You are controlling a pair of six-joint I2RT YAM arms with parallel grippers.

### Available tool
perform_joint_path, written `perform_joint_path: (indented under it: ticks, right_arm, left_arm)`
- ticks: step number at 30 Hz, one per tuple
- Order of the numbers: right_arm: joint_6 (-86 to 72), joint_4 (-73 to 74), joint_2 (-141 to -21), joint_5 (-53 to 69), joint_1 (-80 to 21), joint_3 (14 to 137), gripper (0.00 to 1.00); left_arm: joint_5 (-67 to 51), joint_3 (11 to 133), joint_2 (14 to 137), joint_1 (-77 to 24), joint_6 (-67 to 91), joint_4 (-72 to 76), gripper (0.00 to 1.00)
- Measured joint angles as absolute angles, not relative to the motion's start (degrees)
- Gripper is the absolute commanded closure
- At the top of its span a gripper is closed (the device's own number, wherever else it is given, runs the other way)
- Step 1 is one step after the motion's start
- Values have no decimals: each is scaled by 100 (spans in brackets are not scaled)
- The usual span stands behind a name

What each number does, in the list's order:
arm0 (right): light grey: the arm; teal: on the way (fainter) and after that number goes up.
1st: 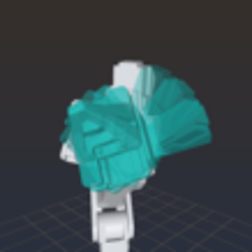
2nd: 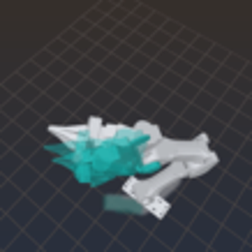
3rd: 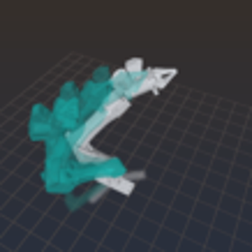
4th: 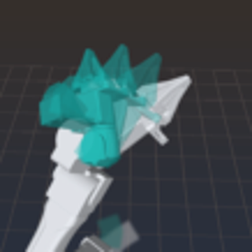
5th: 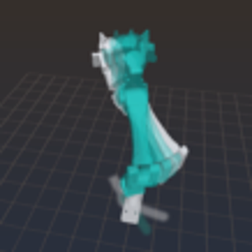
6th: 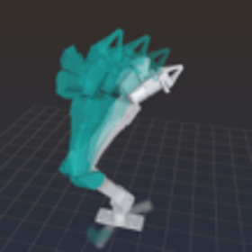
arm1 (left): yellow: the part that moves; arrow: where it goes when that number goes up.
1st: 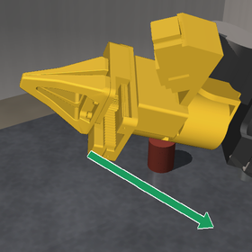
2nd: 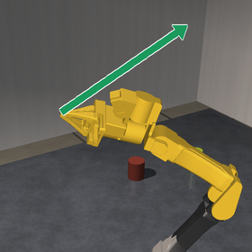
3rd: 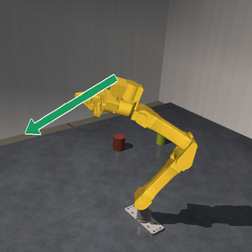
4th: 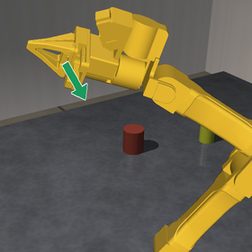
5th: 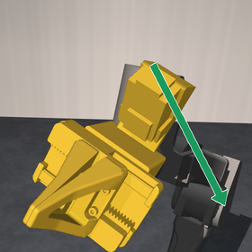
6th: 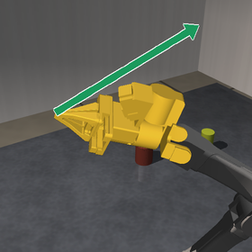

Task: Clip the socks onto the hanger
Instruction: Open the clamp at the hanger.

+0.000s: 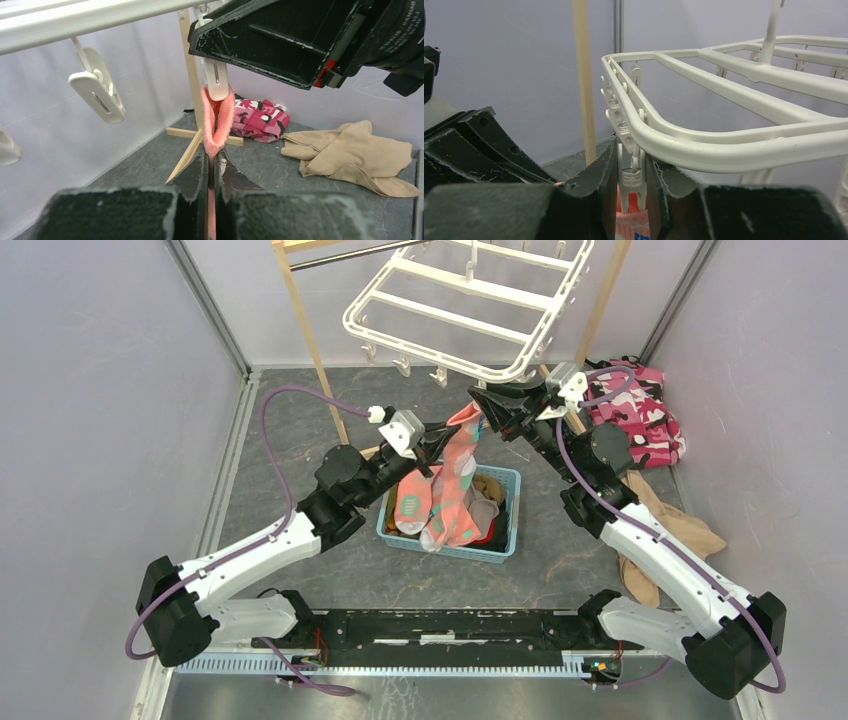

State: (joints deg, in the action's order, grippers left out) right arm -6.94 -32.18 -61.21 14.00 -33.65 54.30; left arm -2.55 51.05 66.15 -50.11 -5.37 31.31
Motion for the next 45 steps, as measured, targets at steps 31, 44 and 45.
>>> perform_joint_path:
  ticks: [31, 44, 45]
  right_arm:
    - [-718, -3201, -6187, 1653, -3350, 5553, 57]
    - [-770, -3079, -6184, 1699, -3282, 5605, 18]
    - [-766, -3050, -6184, 1719, -3267, 5621, 17]
  left_arm:
    - [-775, 5266, 6552, -4672, -64, 3258, 98]
    - [-829, 5266, 6593, -4668, 23, 3273, 98]
    - [-832, 5266, 6604, -4668, 23, 3269, 98]
